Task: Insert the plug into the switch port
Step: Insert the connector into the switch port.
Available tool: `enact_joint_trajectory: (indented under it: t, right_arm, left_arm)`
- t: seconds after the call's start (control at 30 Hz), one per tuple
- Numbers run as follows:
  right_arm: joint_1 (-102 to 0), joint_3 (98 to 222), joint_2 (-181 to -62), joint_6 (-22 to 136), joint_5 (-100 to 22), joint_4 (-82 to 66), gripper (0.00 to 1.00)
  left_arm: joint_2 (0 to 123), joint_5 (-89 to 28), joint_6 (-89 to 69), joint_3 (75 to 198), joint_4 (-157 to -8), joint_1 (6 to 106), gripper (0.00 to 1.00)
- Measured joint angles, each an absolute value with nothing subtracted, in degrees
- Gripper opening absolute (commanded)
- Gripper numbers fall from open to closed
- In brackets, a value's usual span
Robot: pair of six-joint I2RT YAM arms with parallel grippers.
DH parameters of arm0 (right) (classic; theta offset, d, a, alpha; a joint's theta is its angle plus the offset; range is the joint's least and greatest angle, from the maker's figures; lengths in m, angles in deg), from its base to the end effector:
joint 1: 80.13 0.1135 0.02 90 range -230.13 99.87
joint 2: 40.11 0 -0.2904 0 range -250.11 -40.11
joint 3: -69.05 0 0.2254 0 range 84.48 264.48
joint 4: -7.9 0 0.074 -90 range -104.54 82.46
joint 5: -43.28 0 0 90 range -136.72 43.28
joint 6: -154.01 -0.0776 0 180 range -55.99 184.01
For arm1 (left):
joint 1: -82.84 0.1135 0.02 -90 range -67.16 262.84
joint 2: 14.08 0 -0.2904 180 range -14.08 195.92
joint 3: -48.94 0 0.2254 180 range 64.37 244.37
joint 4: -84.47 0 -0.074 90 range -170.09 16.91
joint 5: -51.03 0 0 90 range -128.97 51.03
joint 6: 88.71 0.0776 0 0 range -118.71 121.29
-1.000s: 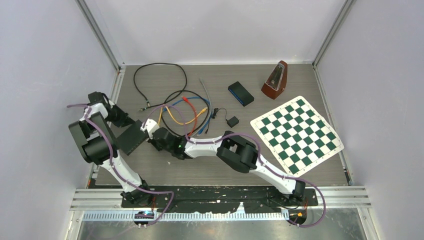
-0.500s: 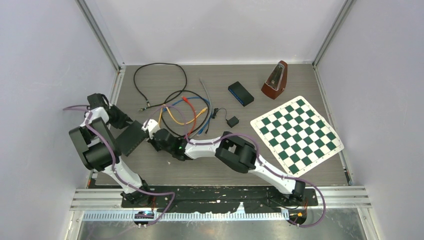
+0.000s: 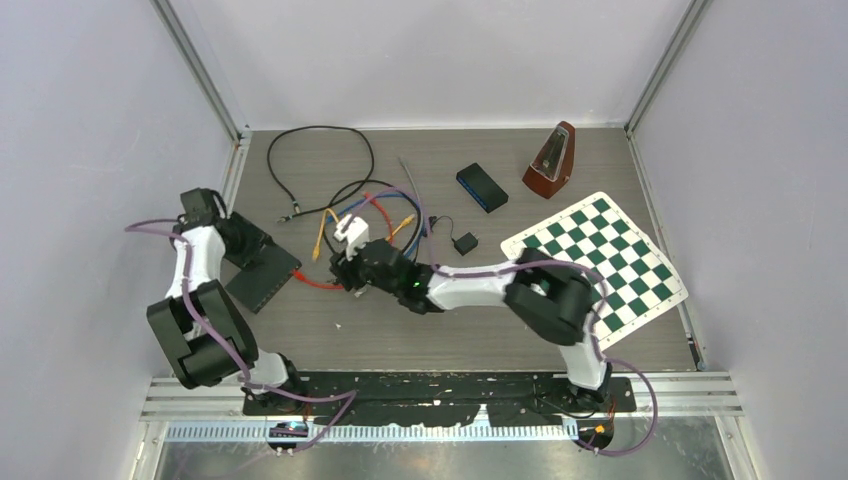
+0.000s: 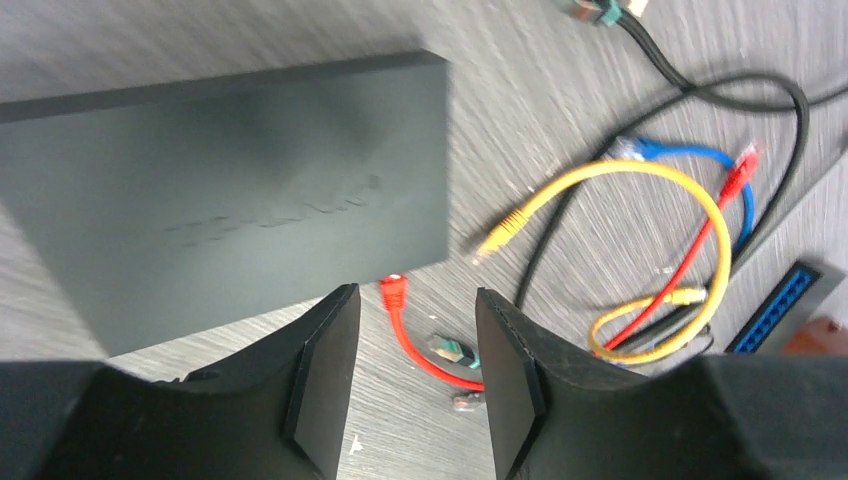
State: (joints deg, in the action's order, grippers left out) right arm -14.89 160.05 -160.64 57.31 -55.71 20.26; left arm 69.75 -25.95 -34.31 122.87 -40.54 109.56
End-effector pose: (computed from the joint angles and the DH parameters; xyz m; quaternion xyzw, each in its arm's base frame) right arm 0.2236 0.4558 0.2081 -0.3517 0.7226 0.2966 0.5160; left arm 0.2529 0.1077 0.2280 -0.4807 0.8426 -0.1271 0.2068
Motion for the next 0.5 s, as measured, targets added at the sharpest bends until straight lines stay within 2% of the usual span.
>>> enact_joint_trajectory:
  t: [0.17, 0.27, 0.37, 0.5]
  right_arm:
    - [-15.2, 148.8, -142.2, 55.8, -57.1, 21.7, 0.50]
    - [-15.2, 142.6, -133.8, 55.0, -58.1, 23.5, 0.50]
    - [-15.2, 137.2, -129.4, 55.0, -59.6, 23.9, 0.50]
    - [-15.2, 134.4, -129.2, 55.4, -61.3, 21.6, 0.49]
  left_arm:
    - [70.4, -25.8, -34.9, 122.4, -43.3, 101.4, 0.43]
    - [73.4, -25.5, -35.8, 122.5, -45.1, 97.8, 0.44]
    - [76.5, -26.8, -36.7, 123.7, -45.7, 95.9, 0.49]
    - [80.5, -28.7, -40.5, 126.5, -48.5, 95.8, 0.50]
